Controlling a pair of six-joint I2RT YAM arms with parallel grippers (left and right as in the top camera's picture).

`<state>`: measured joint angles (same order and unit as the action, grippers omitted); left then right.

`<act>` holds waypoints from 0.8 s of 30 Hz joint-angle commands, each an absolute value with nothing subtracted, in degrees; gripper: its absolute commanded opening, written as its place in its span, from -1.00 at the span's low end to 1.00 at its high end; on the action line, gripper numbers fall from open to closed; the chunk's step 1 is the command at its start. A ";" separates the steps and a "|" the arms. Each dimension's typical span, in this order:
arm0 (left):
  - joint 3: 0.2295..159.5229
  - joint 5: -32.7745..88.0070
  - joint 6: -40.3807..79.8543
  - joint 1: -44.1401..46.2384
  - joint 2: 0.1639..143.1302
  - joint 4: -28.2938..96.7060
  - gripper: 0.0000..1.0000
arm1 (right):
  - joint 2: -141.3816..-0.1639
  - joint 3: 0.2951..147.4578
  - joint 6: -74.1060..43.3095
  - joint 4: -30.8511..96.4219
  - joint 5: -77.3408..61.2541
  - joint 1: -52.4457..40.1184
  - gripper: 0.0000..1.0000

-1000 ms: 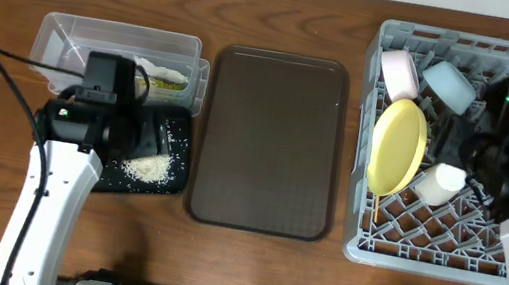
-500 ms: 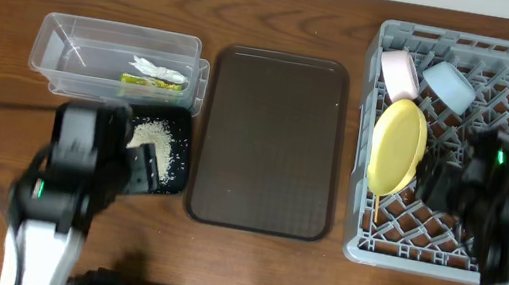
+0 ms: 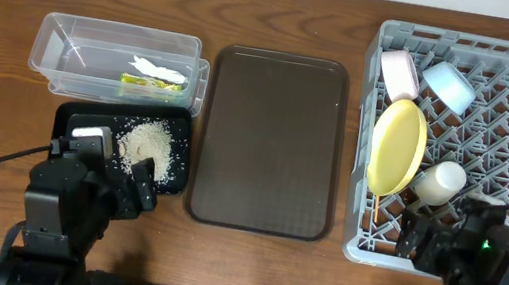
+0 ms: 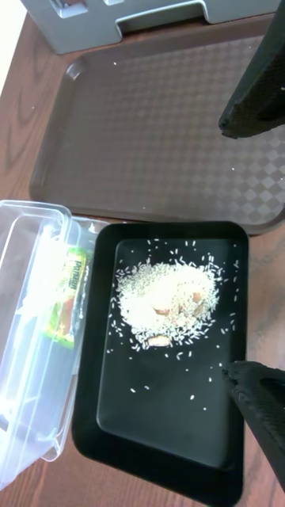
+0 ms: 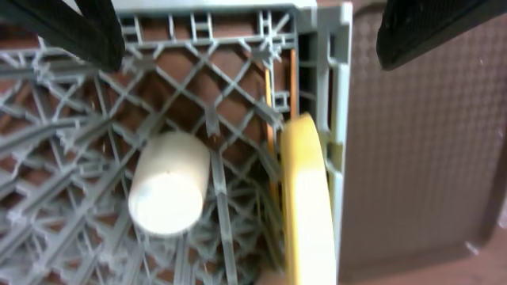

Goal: Sort waste into correct bins and load items into the dishwasher rack

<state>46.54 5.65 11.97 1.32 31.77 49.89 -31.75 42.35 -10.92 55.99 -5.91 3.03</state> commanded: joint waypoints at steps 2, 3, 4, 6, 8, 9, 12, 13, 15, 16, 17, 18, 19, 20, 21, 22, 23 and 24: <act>46.09 5.56 11.86 1.37 31.88 50.11 0.86 | -31.44 41.89 -10.66 58.50 -5.39 3.31 0.98; 46.11 5.56 11.86 1.37 31.88 50.11 0.86 | -31.44 41.89 -10.66 59.05 -5.41 3.31 0.98; 46.11 5.56 11.86 1.37 31.88 50.11 0.86 | -31.44 41.89 -10.66 59.48 -5.39 3.31 0.98; 46.11 5.56 11.86 1.37 31.88 50.11 0.86 | -31.44 41.89 -10.66 60.03 -5.39 3.31 0.99; 46.11 5.56 11.86 1.37 31.88 50.11 0.87 | -31.44 41.89 -10.66 60.12 -5.39 3.31 0.98; 46.11 5.56 11.86 1.37 31.88 50.11 0.86 | -31.44 41.89 -10.66 60.12 -5.39 3.31 0.98; 46.09 5.56 11.86 1.37 31.88 50.11 0.87 | -31.44 41.89 -10.66 60.12 -5.39 3.31 0.99; 46.11 5.56 11.86 1.37 31.88 50.11 0.87 | -31.44 41.89 -10.66 60.12 -5.41 3.31 0.99; 46.09 5.56 11.86 1.37 31.88 50.09 0.87 | -31.44 41.89 -10.66 60.31 -5.41 3.31 0.99; 46.09 5.56 11.86 1.37 31.88 50.11 0.87 | -31.44 41.89 -10.44 60.66 -5.13 3.31 0.98; 46.09 5.56 11.86 1.37 31.88 50.11 0.87 | -31.38 41.87 -10.22 60.69 -4.49 3.31 0.98; 46.09 5.56 11.86 1.37 31.88 50.11 0.87 | -30.74 41.71 -10.20 60.34 -4.47 3.22 0.99; 46.09 5.56 11.86 1.37 31.88 50.11 0.87 | -29.95 41.52 -10.17 59.31 -4.49 3.25 0.99; 46.09 5.56 11.86 1.37 31.88 50.11 0.87 | -29.34 41.21 -9.80 57.82 -4.51 3.20 0.99; 46.11 5.56 11.86 1.37 31.88 50.11 0.87 | -28.38 40.69 -8.36 55.31 -4.54 3.07 0.99; 46.09 5.56 11.86 1.37 31.88 50.11 0.87 | -27.31 39.99 -7.05 52.80 -4.54 2.83 0.98; 46.11 5.56 11.86 1.37 31.88 50.11 0.88 | -25.85 38.85 -5.63 49.65 -4.56 2.52 0.98; 46.09 5.56 11.86 1.37 31.88 50.11 0.88 | -24.34 37.56 -4.69 46.81 -4.56 2.31 0.99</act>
